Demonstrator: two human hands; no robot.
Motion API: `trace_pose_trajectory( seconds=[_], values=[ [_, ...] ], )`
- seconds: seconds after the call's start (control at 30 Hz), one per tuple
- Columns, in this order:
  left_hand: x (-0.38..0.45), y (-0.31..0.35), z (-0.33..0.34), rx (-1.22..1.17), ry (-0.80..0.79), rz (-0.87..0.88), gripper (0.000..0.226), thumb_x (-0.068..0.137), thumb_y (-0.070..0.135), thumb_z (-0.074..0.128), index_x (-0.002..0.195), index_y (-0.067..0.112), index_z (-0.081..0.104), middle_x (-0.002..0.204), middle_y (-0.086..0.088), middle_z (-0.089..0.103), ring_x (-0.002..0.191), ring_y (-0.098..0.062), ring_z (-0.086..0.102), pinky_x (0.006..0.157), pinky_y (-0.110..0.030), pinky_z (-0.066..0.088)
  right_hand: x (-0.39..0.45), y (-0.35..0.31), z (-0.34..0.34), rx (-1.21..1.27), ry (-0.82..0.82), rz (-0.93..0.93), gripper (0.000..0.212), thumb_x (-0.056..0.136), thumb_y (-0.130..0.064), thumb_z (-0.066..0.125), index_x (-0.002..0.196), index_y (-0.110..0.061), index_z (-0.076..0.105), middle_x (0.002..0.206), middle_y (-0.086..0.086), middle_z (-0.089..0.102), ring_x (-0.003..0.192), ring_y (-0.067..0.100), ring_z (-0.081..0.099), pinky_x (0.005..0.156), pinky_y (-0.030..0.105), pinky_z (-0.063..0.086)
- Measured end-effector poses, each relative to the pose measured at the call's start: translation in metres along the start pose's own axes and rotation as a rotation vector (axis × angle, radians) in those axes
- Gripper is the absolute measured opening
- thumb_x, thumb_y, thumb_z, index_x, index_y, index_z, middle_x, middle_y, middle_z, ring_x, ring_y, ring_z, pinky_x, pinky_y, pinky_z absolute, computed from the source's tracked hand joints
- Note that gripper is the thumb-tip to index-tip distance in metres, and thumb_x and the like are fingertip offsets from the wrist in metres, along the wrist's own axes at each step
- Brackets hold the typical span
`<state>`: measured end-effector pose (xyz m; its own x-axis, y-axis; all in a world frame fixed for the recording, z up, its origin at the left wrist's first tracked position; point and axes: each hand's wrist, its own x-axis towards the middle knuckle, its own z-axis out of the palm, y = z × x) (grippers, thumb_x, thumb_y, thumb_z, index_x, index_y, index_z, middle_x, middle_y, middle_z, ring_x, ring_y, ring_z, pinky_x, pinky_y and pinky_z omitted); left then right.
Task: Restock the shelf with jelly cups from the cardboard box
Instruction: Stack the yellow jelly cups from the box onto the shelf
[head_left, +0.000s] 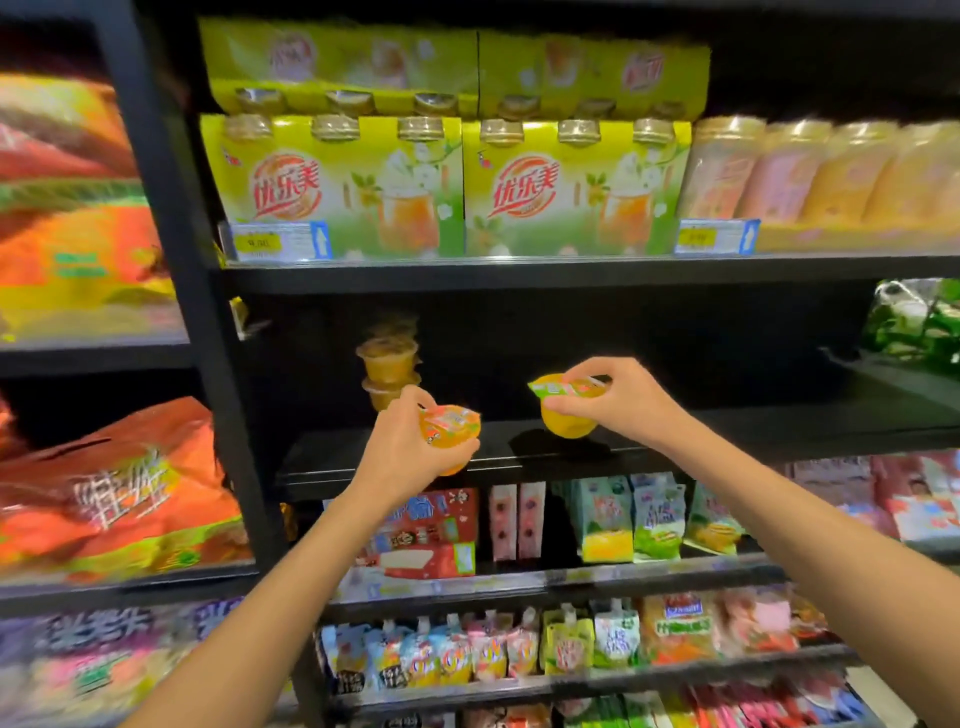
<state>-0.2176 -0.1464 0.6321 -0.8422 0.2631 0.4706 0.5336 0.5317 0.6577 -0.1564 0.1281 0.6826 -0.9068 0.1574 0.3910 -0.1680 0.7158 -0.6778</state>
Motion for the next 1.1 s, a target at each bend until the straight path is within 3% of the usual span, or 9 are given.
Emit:
trace_pose_trajectory(
  seconds=[0.1, 0.3, 0.47, 0.57, 0.67, 0.9, 1.1],
  values=[
    [0.004, -0.015, -0.013, 0.030, 0.033, -0.018, 0.062, 0.062, 0.053, 0.083, 0.103, 0.028, 0.045, 0.097, 0.010, 0.056, 0.086, -0.005, 0.058, 0.063, -0.019, 0.046, 0.018, -0.013, 0.024, 0.024, -0.033, -0.027, 0.053, 0.061, -0.061, 0.084, 0.102, -0.028, 0.073, 0.106, -0.011, 0.068, 0.099, 0.003, 0.062, 0.079, 0.021, 0.049],
    [0.008, -0.050, -0.033, 0.036, 0.056, -0.088, 0.074, 0.058, 0.061, 0.081, 0.111, 0.033, 0.038, 0.108, 0.007, 0.054, 0.097, -0.011, 0.057, 0.076, -0.029, 0.054, 0.040, -0.050, 0.071, 0.121, -0.075, -0.106, 0.053, 0.066, -0.057, 0.083, 0.108, -0.026, 0.073, 0.107, -0.013, 0.067, 0.101, 0.002, 0.061, 0.074, 0.014, 0.045],
    [0.008, -0.069, -0.039, -0.015, 0.074, -0.128, 0.085, 0.051, 0.073, 0.075, 0.117, 0.038, 0.035, 0.112, 0.008, 0.055, 0.098, -0.013, 0.059, 0.080, -0.035, 0.058, 0.049, -0.084, 0.117, 0.216, -0.127, -0.158, 0.068, 0.059, -0.068, 0.077, 0.113, -0.026, 0.071, 0.117, -0.008, 0.065, 0.109, 0.006, 0.060, 0.080, 0.019, 0.050],
    [0.008, -0.074, -0.040, -0.066, 0.096, -0.117, 0.090, 0.053, 0.073, 0.075, 0.124, 0.036, 0.035, 0.116, 0.009, 0.057, 0.100, -0.011, 0.061, 0.083, -0.034, 0.058, 0.051, -0.102, 0.140, 0.221, -0.160, -0.180, 0.063, 0.065, -0.063, 0.079, 0.115, -0.026, 0.070, 0.118, -0.009, 0.063, 0.108, 0.005, 0.060, 0.074, 0.016, 0.050],
    [0.008, -0.078, -0.037, -0.150, 0.114, -0.089, 0.087, 0.056, 0.068, 0.078, 0.125, 0.035, 0.038, 0.117, 0.014, 0.058, 0.102, -0.008, 0.062, 0.084, -0.033, 0.058, 0.053, -0.112, 0.159, 0.231, -0.198, -0.185, 0.060, 0.069, -0.058, 0.080, 0.118, -0.025, 0.068, 0.119, -0.007, 0.063, 0.108, 0.010, 0.062, 0.082, 0.025, 0.058],
    [0.012, -0.087, -0.028, -0.219, 0.134, -0.076, 0.088, 0.052, 0.077, 0.075, 0.124, 0.042, 0.037, 0.119, 0.016, 0.057, 0.110, -0.012, 0.059, 0.086, -0.035, 0.058, 0.056, -0.116, 0.173, 0.228, -0.223, -0.175, 0.058, 0.071, -0.057, 0.079, 0.119, -0.026, 0.067, 0.120, -0.006, 0.062, 0.108, 0.012, 0.062, 0.087, 0.034, 0.059],
    [0.017, -0.091, -0.023, -0.194, 0.127, -0.079, 0.086, 0.054, 0.076, 0.074, 0.124, 0.043, 0.036, 0.119, 0.018, 0.056, 0.111, -0.013, 0.058, 0.088, -0.037, 0.057, 0.057, -0.112, 0.172, 0.206, -0.222, -0.190, 0.056, 0.074, -0.055, 0.077, 0.121, -0.027, 0.063, 0.120, -0.005, 0.060, 0.107, 0.012, 0.062, 0.087, 0.033, 0.059]
  ],
)
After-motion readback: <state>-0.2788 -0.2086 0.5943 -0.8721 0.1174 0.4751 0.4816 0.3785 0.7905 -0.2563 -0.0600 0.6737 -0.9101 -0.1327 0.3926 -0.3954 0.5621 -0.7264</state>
